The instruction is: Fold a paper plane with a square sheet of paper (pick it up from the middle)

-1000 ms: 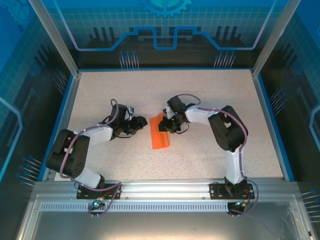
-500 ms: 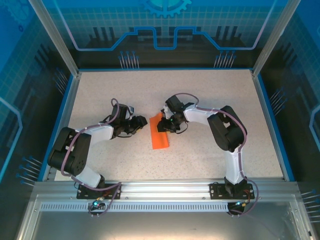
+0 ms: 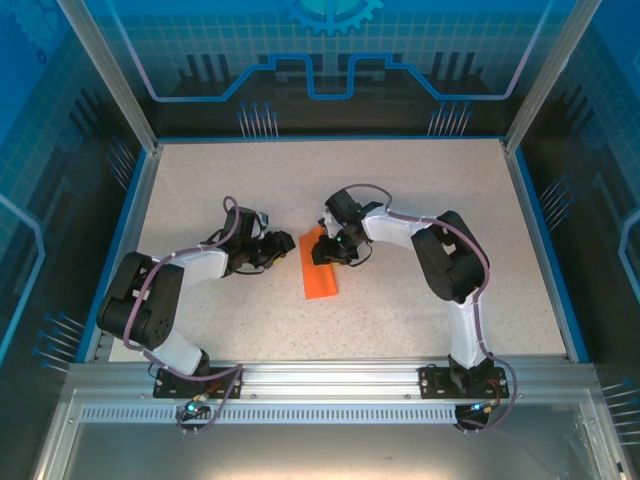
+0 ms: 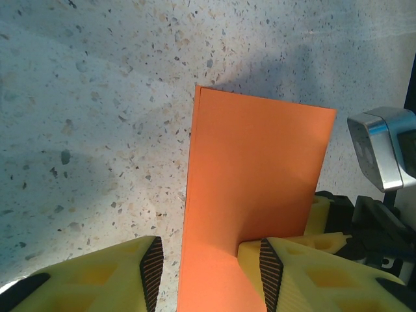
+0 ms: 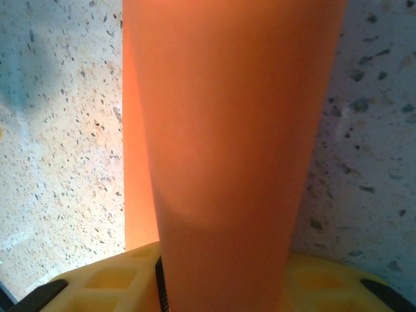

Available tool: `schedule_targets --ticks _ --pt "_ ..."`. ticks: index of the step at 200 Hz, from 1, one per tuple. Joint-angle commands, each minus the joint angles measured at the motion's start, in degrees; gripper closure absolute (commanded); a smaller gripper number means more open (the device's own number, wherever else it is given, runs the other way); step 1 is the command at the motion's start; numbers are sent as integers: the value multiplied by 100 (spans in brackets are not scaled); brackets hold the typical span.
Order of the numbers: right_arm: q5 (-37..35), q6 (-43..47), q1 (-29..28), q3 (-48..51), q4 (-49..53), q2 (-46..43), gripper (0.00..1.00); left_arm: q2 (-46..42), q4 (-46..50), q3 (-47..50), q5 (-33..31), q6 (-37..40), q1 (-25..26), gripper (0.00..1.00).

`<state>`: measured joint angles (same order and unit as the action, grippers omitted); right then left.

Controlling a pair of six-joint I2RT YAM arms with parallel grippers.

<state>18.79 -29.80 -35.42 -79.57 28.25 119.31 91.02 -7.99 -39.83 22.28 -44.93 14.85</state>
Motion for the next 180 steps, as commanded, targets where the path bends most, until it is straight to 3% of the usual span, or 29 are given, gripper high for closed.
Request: schedule_targets --ticks 1,69,112,180 --pt "-854 142 -136 185 381 664 60 62 87 -155 4 49 53 52" --pt "-997 29 -167 91 497 779 60 134 -49 -193 261 4 96 55" --pt "-1035 -31 -163 98 506 794 60 420 -277 -377 635 -198 260 70" --pt "-991 -70 -166 108 462 807 61 861 -274 -585 658 -363 387 90"
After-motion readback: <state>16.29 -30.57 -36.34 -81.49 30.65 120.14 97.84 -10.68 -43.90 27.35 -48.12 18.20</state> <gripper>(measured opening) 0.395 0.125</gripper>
